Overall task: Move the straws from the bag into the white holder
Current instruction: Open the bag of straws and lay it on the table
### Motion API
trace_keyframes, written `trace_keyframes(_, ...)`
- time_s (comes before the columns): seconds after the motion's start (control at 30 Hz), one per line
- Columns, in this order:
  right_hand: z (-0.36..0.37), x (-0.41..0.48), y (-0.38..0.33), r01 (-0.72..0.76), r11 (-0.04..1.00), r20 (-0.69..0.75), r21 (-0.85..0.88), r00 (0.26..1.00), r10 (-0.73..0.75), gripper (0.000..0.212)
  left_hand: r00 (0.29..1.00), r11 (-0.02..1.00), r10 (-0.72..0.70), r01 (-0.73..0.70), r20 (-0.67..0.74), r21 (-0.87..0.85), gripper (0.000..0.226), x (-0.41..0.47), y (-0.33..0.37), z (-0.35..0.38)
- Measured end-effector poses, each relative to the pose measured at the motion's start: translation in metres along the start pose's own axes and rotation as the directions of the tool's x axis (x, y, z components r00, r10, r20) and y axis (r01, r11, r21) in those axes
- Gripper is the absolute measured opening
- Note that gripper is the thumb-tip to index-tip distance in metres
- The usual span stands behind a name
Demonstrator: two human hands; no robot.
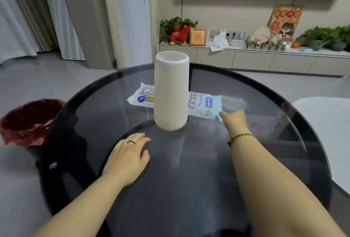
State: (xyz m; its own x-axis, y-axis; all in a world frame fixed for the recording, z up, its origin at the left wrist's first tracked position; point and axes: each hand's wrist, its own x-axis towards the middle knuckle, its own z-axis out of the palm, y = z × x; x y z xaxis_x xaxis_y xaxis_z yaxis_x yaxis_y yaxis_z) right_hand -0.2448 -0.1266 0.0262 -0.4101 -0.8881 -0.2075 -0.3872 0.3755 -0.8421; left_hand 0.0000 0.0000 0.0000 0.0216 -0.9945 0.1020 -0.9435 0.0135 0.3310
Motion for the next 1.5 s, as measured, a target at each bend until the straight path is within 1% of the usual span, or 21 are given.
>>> trace_keyframes(0.07,0.008,0.009,-0.006,-0.014,0.999,-0.011,-0.046,1.000,0.014,0.040,0.999,1.000,0.016,-0.016,-0.040,0.006,0.040,0.004,-0.003,0.003)
trace_keyframes(0.13,0.018,0.015,-0.015,-0.045,0.993,-0.003,-0.113,0.999,0.044,0.049,0.999,1.000,0.022,-0.022,-0.043,0.014,0.040,0.005,-0.007,0.006)
trace_keyframes(0.2,0.026,0.021,-0.018,-0.049,0.977,-0.020,-0.206,0.999,0.045,0.050,0.998,1.000,0.030,-0.030,-0.047,0.004,0.041,0.006,-0.006,0.008)
trace_keyframes(0.27,0.028,0.027,-0.020,-0.041,0.968,-0.003,-0.247,0.999,0.042,0.038,0.997,0.999,0.039,-0.039,-0.062,0.008,0.040,0.007,-0.007,0.009)
trace_keyframes(0.37,0.027,0.037,-0.025,-0.060,0.981,0.085,-0.187,0.993,0.077,0.020,0.997,0.999,0.034,-0.034,-0.072,-0.002,0.040,0.007,-0.008,0.011)
trace_keyframes(0.47,0.025,0.042,-0.029,-0.075,0.937,0.123,-0.341,0.985,0.123,0.022,0.997,0.999,0.037,-0.037,-0.070,-0.002,0.040,0.006,-0.008,0.011)
trace_keyframes(0.6,0.020,0.046,-0.026,-0.034,0.908,0.155,-0.417,0.982,0.108,0.005,0.995,0.999,0.050,-0.050,-0.083,-0.004,0.040,0.007,-0.008,0.011)
trace_keyframes(0.63,0.017,0.046,-0.026,-0.027,0.917,0.175,-0.397,0.979,0.105,0.004,0.995,0.999,0.051,-0.052,-0.088,-0.005,0.040,0.007,-0.009,0.012)
trace_keyframes(0.7,0.004,0.045,-0.023,-0.020,0.960,0.175,-0.278,0.982,0.071,0.021,0.994,0.999,0.051,-0.052,-0.093,-0.010,0.040,0.008,-0.009,0.012)
trace_keyframes(0.77,-0.012,0.036,-0.016,-0.107,0.994,0.149,0.012,0.983,0.104,0.023,0.994,0.999,0.048,-0.049,-0.095,-0.011,0.040,0.007,-0.009,0.012)
trace_keyframes(0.83,-0.030,0.019,-0.003,-0.191,0.940,0.160,0.283,0.976,0.150,0.020,0.994,0.999,0.052,-0.053,-0.093,-0.013,0.040,0.006,-0.007,0.011)
trace_keyframes(0.87,-0.037,0.011,0.003,-0.220,0.904,0.178,0.367,0.970,0.164,0.023,0.994,0.999,0.048,-0.050,-0.097,-0.013,0.039,0.005,-0.007,0.010)
trace_keyframes(1.0,-0.074,-0.031,0.031,-0.284,0.761,0.245,0.584,0.955,0.169,0.027,0.991,0.999,0.010,-0.015,-0.136,-0.037,0.036,-0.001,0.001,0.003)
trace_keyframes(1.07,-0.087,-0.055,0.043,-0.282,0.725,0.284,0.628,0.951,0.124,0.026,0.985,0.999,0.024,-0.030,-0.169,-0.031,0.033,-0.009,0.006,-0.001)
trace_keyframes(1.13,-0.094,-0.080,0.053,-0.246,0.706,0.294,0.664,0.954,0.056,0.027,0.973,0.991,0.095,-0.113,-0.211,-0.074,0.030,-0.022,0.019,-0.006)
trace_keyframes(1.2,-0.091,-0.105,0.057,-0.206,0.708,0.302,0.676,0.953,-0.012,0.024,0.929,0.950,0.238,-0.283,-0.283,-0.129,0.025,-0.041,0.045,-0.009)
trace_keyframes(1.27,-0.081,-0.129,0.059,-0.155,0.718,0.314,0.678,0.945,-0.092,0.021,0.852,0.869,0.403,-0.471,-0.335,-0.153,0.024,-0.059,0.080,-0.009)
trace_keyframes(1.3,-0.075,-0.141,0.059,-0.124,0.724,0.318,0.679,0.938,-0.138,0.021,0.818,0.818,0.461,-0.542,-0.343,-0.193,0.029,-0.065,0.096,-0.009)
trace_keyframes(1.33,-0.068,-0.151,0.061,-0.090,0.729,0.321,0.679,0.929,-0.184,0.021,0.808,0.775,0.485,-0.575,-0.335,-0.263,0.036,-0.071,0.108,-0.009)
trace_keyframes(1.4,-0.055,-0.167,0.066,-0.031,0.737,0.322,0.675,0.911,-0.257,0.022,0.825,0.735,0.454,-0.561,-0.337,-0.382,0.042,-0.074,0.116,-0.005)
trace_keyframes(1.5,-0.044,-0.177,0.073,0.085,0.769,0.280,0.633,0.901,-0.330,0.022,0.843,0.741,0.424,-0.533,-0.332,-0.408,0.037,-0.073,0.107,0.005)
